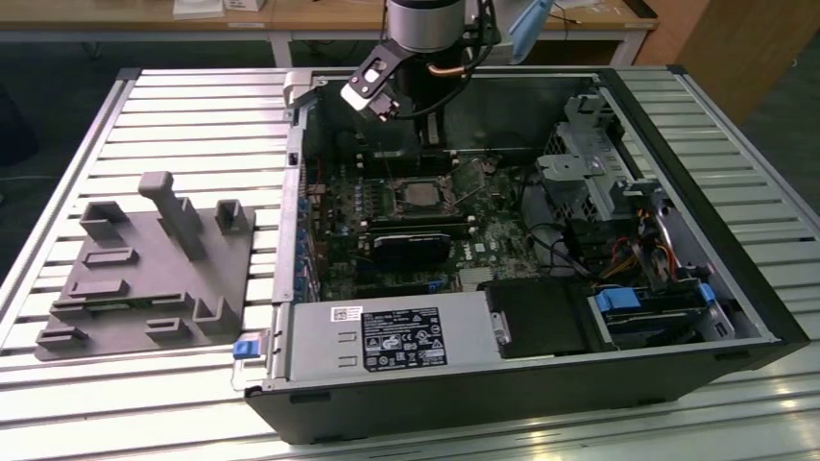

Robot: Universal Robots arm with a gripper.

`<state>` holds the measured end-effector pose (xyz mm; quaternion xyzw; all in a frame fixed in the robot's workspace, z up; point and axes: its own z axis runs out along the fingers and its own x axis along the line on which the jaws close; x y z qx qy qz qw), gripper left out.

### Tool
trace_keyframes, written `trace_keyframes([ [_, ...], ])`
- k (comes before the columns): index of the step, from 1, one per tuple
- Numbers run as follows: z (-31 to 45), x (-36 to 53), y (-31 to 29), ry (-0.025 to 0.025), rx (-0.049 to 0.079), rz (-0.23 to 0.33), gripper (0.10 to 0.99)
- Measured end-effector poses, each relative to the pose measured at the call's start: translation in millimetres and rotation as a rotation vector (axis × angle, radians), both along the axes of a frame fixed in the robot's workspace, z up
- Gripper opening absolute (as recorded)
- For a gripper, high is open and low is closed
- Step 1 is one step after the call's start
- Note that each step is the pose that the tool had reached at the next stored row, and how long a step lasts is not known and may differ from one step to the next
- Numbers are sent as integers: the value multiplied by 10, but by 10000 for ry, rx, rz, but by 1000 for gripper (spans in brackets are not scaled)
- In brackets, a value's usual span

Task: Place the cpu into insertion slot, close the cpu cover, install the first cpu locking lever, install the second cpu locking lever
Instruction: 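Close the cpu cover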

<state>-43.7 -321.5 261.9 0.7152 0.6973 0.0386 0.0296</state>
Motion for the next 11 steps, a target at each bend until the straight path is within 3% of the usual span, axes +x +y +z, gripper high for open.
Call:
trace_keyframes([
  [5, 2, 10, 0, 2, -2, 0, 106],
  [11, 1, 147, 0, 10, 0, -1, 106],
])
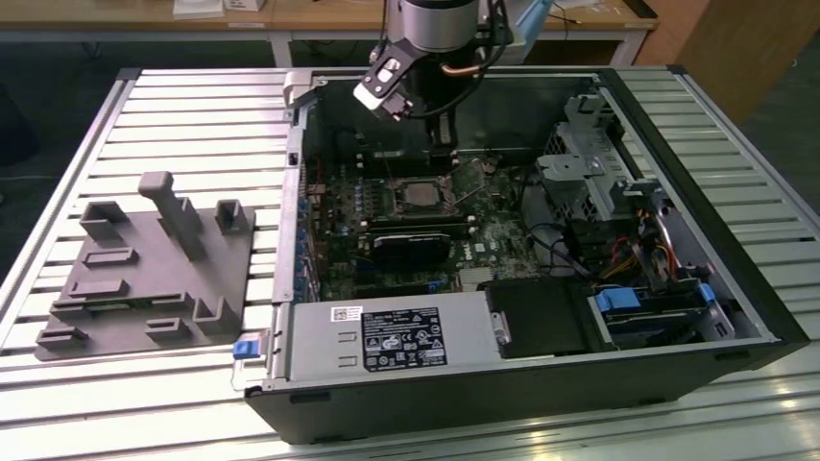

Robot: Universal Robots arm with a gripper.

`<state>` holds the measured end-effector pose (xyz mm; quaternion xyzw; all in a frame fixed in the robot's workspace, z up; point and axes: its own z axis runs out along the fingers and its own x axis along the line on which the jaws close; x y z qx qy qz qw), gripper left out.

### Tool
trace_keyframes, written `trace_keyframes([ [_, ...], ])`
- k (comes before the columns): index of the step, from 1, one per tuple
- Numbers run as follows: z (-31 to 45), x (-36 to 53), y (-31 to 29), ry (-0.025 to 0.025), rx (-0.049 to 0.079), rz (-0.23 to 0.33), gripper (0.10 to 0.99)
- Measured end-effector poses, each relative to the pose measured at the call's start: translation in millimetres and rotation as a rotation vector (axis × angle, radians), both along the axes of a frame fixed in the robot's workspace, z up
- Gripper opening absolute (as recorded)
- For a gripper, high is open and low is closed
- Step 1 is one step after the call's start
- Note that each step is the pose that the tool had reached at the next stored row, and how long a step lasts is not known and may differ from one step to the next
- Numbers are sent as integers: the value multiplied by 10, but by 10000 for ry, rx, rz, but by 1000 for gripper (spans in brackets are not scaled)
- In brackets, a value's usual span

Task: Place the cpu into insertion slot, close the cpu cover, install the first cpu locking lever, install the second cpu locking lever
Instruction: 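Close the cpu cover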

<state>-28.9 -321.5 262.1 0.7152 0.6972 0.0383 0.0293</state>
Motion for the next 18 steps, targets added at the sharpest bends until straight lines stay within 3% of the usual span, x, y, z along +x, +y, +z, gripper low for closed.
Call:
trace_keyframes([
  [18, -1, 559, 0, 36, 2, 2, 106],
])
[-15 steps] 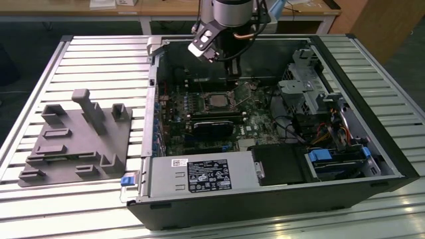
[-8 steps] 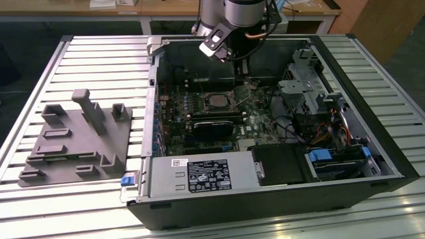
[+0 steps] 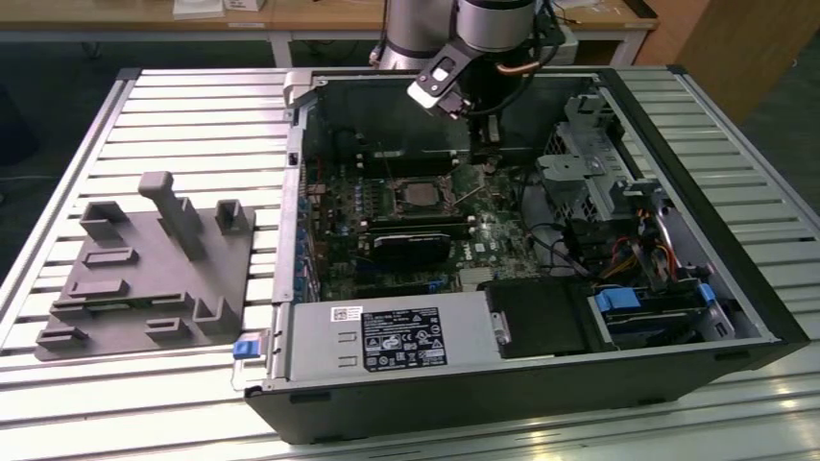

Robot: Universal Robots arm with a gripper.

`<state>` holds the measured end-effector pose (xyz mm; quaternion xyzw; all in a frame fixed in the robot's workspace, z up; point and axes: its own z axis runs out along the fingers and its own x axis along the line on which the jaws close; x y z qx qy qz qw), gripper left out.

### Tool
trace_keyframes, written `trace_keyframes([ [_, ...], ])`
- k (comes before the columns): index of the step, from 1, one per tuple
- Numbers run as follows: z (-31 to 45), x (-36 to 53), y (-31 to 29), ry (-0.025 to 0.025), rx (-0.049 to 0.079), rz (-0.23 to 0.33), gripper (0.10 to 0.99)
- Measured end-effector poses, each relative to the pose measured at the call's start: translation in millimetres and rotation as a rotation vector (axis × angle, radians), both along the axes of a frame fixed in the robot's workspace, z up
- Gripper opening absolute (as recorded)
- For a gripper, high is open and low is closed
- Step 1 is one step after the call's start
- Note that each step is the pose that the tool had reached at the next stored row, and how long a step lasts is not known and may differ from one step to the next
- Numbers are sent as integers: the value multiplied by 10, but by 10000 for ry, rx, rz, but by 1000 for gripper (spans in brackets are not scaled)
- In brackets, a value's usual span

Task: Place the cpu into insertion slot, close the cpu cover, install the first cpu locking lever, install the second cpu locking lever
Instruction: 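Close the cpu cover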

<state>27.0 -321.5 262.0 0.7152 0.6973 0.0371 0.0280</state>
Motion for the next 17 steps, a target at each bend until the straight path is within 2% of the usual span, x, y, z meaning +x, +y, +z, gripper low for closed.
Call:
trace_keyframes([
  [8, -3, 225, 0, 3, -1, -1, 106],
  [12, -21, 264, 0, 3, -2, -1, 106],
  [17, -105, 272, 0, 3, -1, -3, 106],
])
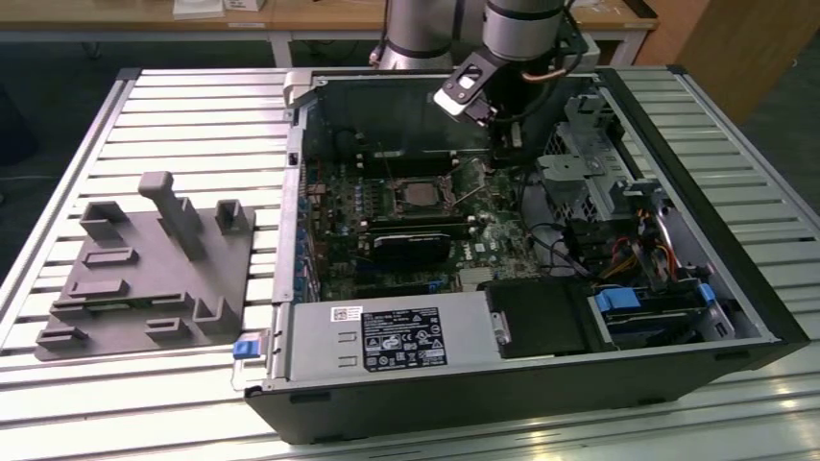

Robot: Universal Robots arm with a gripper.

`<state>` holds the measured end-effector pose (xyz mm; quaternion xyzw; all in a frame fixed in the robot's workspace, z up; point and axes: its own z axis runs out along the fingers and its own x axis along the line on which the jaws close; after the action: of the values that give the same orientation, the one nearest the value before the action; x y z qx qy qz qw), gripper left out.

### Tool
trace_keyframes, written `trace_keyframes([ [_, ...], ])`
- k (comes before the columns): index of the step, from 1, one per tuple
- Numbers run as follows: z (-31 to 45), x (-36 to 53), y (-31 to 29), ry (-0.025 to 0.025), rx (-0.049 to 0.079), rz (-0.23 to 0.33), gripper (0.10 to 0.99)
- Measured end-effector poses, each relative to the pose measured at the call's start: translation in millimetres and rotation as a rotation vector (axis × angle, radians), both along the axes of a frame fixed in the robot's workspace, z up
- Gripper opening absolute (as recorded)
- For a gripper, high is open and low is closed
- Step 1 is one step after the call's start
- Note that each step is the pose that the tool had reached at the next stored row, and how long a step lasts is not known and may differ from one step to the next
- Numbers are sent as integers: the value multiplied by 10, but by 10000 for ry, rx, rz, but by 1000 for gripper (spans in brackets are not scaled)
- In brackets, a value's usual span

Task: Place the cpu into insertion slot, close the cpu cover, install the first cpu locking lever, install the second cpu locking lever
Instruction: 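Close the cpu cover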

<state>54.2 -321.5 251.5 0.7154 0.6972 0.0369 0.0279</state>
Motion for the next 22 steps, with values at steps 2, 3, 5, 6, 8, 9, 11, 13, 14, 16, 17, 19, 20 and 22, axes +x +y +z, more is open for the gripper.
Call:
trace_keyframes([
  [2, -36, 3, 0, 2, -2, 0, 106],
  [3, -53, 4, 0, 3, -1, 0, 106],
  [5, -87, 7, 0, 10, 0, -2, 106],
  [6, -102, 9, 0, 15, -1, -2, 106],
  [8, -130, 12, 0, 25, 0, -2, 106],
  [9, -138, 13, 0, 30, 0, -2, 106],
  [11, -140, 13, 0, 33, -3, -4, 106],
  [13, -140, 14, 0, 33, -4, -3, 106],
  [14, -141, 14, 0, 33, -2, -3, 106],
  [16, -143, 16, 0, 84, 1, -1, 106],
  [17, -145, 19, 0, 238, 2, -1, 106],
  [19, -147, 30, 0, 604, -2, -2, 106],
  [20, -148, 36, 0, 782, -2, -2, 106],
  [22, -150, 49, 0, 1142, -2, -3, 106],
])
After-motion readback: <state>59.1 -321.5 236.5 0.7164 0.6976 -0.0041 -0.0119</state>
